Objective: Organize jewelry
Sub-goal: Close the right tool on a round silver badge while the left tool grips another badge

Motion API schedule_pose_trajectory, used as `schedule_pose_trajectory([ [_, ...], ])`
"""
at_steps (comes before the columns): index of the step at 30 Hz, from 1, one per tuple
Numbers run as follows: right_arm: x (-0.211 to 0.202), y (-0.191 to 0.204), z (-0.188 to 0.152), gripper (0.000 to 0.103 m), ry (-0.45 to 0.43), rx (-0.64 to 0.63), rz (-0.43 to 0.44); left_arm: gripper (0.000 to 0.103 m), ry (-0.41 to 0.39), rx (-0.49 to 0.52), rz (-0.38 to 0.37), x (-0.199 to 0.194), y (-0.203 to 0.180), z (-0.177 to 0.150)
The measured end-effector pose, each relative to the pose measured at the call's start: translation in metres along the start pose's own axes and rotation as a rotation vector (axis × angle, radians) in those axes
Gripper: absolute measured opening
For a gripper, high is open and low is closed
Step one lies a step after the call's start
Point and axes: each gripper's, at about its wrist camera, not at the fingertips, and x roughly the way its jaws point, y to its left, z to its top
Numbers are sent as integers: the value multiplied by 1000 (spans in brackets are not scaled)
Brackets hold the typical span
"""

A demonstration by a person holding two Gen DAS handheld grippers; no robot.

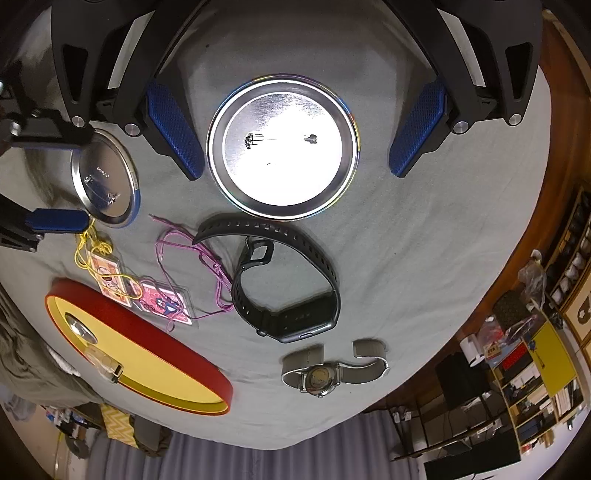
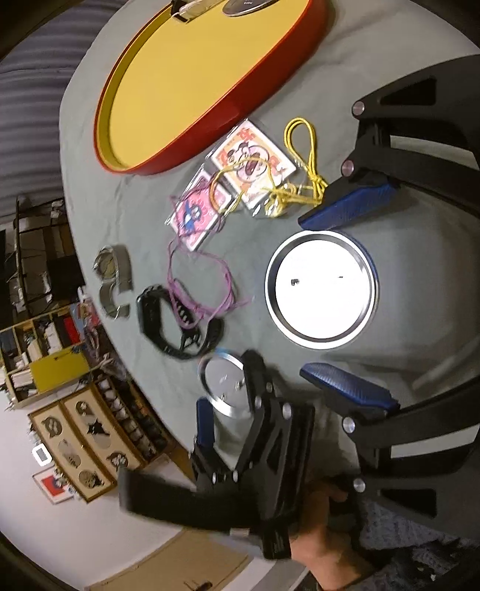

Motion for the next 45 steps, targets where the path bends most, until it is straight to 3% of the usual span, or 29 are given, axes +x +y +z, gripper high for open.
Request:
schedule_pose_trajectory([
  [5,0,5,2,69,-2,-6,17,98,0,-3,-6,0,1,1],
  [9,7,5,4,47,21,3,27,98,-2,-13,-20,-1,3,0],
  [12,10,3,5,42,23,10,23,98,-4,-13,-23,-2,3,0],
  [18,10,-4,5,18,19,28,2,98,-8,-5,-13,-3,1,1],
  [26,9,-5,1,16,18,-6,-38,98,-9,-3,-12,-3,2,1],
  [30,9,-6,0,4,21,-14,-44,98,-9,-5,-14,-3,2,1],
  [34,8,-6,-1,2,22,-21,-45,97,-11,-4,-14,-3,1,1],
  [45,4,-3,0,2,7,-25,-42,79,-36,-8,-20,-9,2,1],
])
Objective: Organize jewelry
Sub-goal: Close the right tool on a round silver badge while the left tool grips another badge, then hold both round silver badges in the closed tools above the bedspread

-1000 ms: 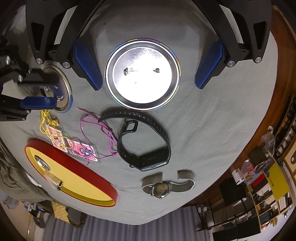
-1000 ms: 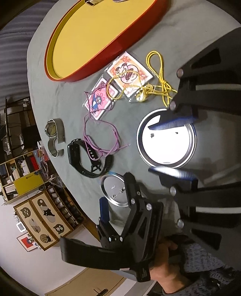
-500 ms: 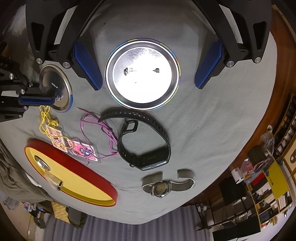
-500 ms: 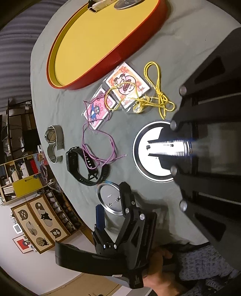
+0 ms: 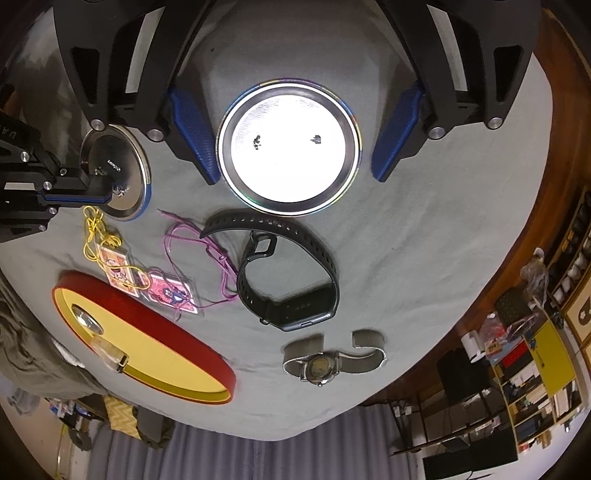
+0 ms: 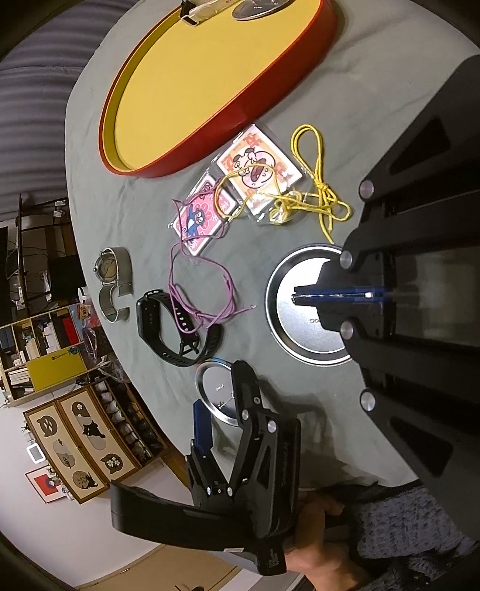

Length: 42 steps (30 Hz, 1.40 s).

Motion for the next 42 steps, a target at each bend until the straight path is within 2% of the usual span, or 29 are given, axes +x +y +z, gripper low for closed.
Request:
schedule_pose_trajectory([
  [2,-1,-1,0,2,-3,2,1,73,-4,1,-2,-1,-1,0],
  [23,-16,-3,9,2,-39,14,-1,72,-37,0,-11,-9,-1,1],
  [31,-26,-9,20,2,-73,21,2,72,-52,-35,-30,-18,7,5],
  [42,-10,-13,16,2,-17,26,-9,72,-40,-37,-28,-13,7,5],
])
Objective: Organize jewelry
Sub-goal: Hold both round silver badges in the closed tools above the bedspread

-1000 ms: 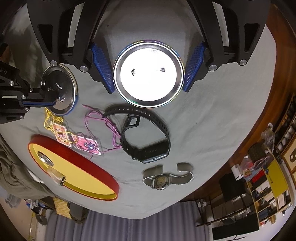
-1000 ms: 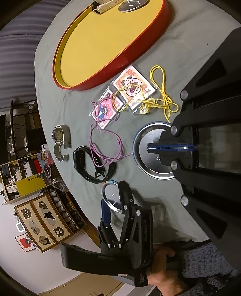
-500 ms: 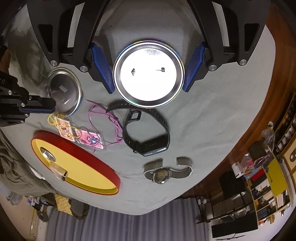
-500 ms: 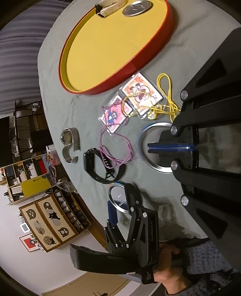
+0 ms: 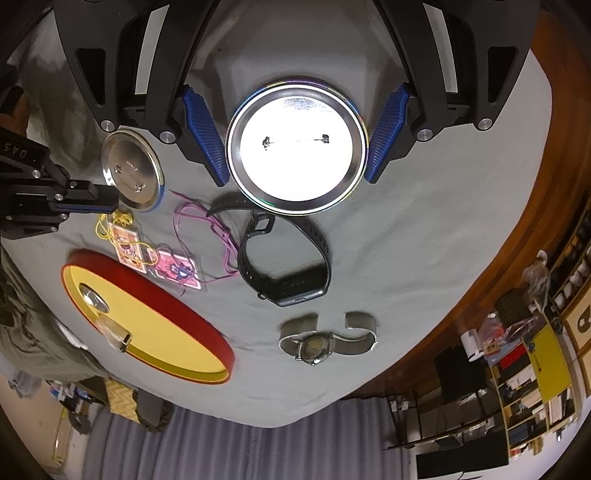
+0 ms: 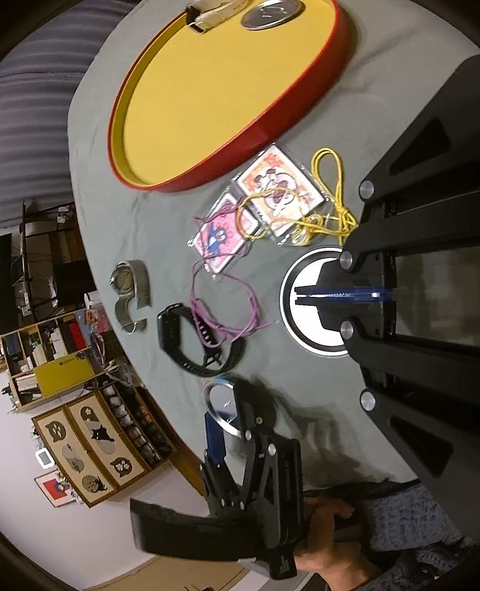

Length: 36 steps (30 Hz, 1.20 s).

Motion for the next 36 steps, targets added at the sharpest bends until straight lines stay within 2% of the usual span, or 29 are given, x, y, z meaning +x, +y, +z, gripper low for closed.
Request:
schedule_pose_trajectory([
  [27,11,-2,-8,2,45,14,-18,72,5,11,5,2,-3,-2],
  [29,11,-2,-8,18,44,15,-16,72,4,10,5,2,-3,-2],
  [30,12,-2,-8,49,42,16,-16,72,4,9,5,2,-3,-2],
  [31,11,-2,-8,70,36,16,-14,72,4,9,5,2,-3,-2],
  [36,7,1,-8,70,17,4,-6,72,4,9,4,2,-3,-1],
])
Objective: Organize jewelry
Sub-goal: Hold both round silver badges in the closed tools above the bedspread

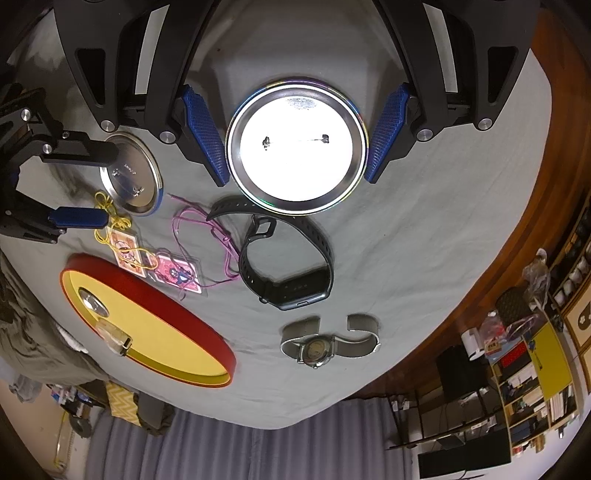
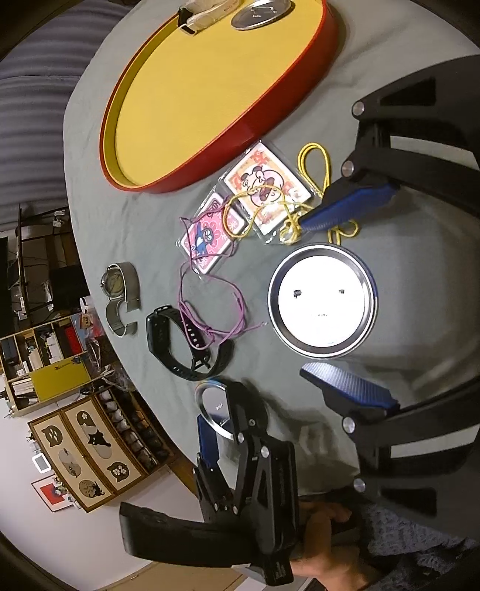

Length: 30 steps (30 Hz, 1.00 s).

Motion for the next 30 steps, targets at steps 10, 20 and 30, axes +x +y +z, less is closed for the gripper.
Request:
schedule_pose_trajectory([
  [10,2,6,0,33,1,-20,4,72,-2,-2,0,-1,0,0],
  [20,9,5,-1,22,24,-18,-7,72,13,22,12,5,-4,-2],
  [30,11,8,-2,9,26,-55,-53,72,20,39,25,9,-8,-2],
])
